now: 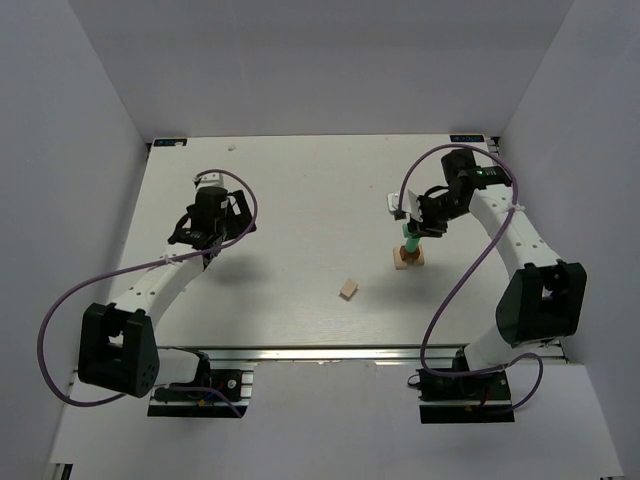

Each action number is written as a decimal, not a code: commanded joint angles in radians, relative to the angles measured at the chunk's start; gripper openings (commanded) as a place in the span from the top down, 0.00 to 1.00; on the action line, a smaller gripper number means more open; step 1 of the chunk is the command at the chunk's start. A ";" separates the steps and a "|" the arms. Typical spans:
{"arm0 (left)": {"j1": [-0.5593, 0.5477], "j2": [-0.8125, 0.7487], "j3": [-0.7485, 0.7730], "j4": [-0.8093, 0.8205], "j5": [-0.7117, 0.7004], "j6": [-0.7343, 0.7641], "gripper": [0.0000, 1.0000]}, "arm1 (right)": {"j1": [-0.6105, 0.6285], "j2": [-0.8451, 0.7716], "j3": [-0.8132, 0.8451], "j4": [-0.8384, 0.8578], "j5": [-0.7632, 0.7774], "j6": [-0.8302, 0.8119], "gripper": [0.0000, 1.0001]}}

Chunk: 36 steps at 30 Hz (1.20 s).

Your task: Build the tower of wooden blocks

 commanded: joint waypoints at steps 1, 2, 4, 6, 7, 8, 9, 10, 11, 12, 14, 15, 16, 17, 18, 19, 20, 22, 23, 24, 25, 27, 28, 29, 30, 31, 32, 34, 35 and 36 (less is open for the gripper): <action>0.002 -0.008 0.039 0.001 -0.006 0.001 0.02 | -0.007 0.011 -0.005 0.012 -0.028 -0.010 0.91; 0.002 -0.009 0.041 -0.001 -0.012 0.001 0.02 | -0.007 0.015 -0.005 0.011 -0.025 -0.008 0.91; 0.002 -0.009 0.038 0.007 -0.017 0.001 0.02 | -0.010 0.029 -0.005 0.015 -0.018 -0.013 0.90; 0.002 -0.006 0.035 0.010 -0.017 0.002 0.02 | -0.015 0.044 0.001 0.011 -0.016 -0.016 0.90; 0.002 -0.003 0.036 0.010 -0.019 0.001 0.02 | -0.018 0.052 0.015 0.006 -0.016 -0.016 0.90; 0.002 -0.002 0.038 0.008 -0.022 0.002 0.02 | -0.021 0.064 0.021 -0.006 -0.015 -0.016 0.89; 0.002 0.004 0.041 0.007 -0.025 0.002 0.02 | -0.021 0.066 0.021 -0.008 -0.014 -0.019 0.88; 0.002 0.007 0.041 0.004 -0.026 0.001 0.02 | -0.022 0.067 0.018 -0.008 -0.011 -0.019 0.87; 0.002 0.007 0.042 0.004 -0.031 0.002 0.02 | -0.022 0.069 0.010 -0.008 -0.010 -0.022 0.86; 0.002 0.011 0.041 0.007 -0.034 0.002 0.02 | -0.024 0.071 0.006 -0.006 -0.013 -0.024 0.86; 0.002 0.012 0.042 0.007 -0.039 0.002 0.02 | -0.027 0.074 0.000 -0.008 -0.016 -0.027 0.86; 0.002 0.017 0.044 0.005 -0.037 0.002 0.02 | -0.027 0.075 -0.002 -0.002 -0.019 -0.027 0.86; 0.002 0.024 0.050 0.005 -0.037 0.005 0.02 | -0.027 0.077 -0.002 0.003 -0.021 -0.022 0.86; 0.002 0.027 0.053 0.004 -0.036 0.007 0.02 | -0.030 0.077 -0.002 0.002 -0.022 -0.025 0.86; 0.002 0.032 0.056 0.002 -0.037 0.008 0.02 | -0.030 0.078 -0.002 0.003 -0.024 -0.025 0.86; 0.002 0.035 0.059 0.002 -0.037 0.010 0.02 | -0.030 0.078 -0.001 0.003 -0.025 -0.025 0.86; 0.002 0.043 0.064 0.002 -0.037 0.008 0.02 | -0.031 0.083 0.001 0.002 -0.025 -0.025 0.85; 0.002 0.049 0.064 0.008 -0.029 0.008 0.02 | -0.030 0.086 0.004 0.003 -0.030 -0.025 0.84; 0.002 0.053 0.065 0.007 -0.028 0.010 0.02 | -0.031 0.089 0.004 0.003 -0.030 -0.025 0.84; 0.002 0.055 0.068 0.004 -0.028 0.008 0.02 | -0.031 0.090 0.004 0.005 -0.033 -0.027 0.84; 0.002 0.057 0.070 0.001 -0.028 0.011 0.02 | -0.033 0.094 0.004 0.009 -0.033 -0.030 0.83; 0.000 0.060 0.075 -0.005 -0.029 0.011 0.02 | -0.033 0.098 0.006 0.015 -0.033 -0.028 0.83; 0.002 0.058 0.073 -0.002 -0.028 0.011 0.02 | -0.033 0.103 0.006 0.020 -0.031 -0.031 0.83; 0.002 0.058 0.071 0.001 -0.026 0.011 0.02 | -0.035 0.106 0.007 0.021 -0.033 -0.031 0.83; 0.002 0.060 0.071 0.005 -0.025 0.011 0.02 | -0.033 0.107 0.009 0.018 -0.034 -0.031 0.83; 0.002 0.061 0.071 0.005 -0.022 0.013 0.02 | -0.035 0.112 0.010 0.018 -0.034 -0.031 0.83; 0.002 0.063 0.073 0.005 -0.022 0.013 0.02 | -0.035 0.109 0.010 0.021 -0.036 -0.031 0.83; 0.002 0.066 0.076 0.004 -0.020 0.014 0.02 | -0.036 0.109 0.010 0.023 -0.039 -0.030 0.83; 0.002 0.067 0.078 0.004 -0.022 0.015 0.02 | -0.036 0.109 0.012 0.026 -0.038 -0.030 0.83; 0.002 0.067 0.078 0.002 -0.020 0.016 0.02 | -0.036 0.110 0.013 0.026 -0.038 -0.028 0.83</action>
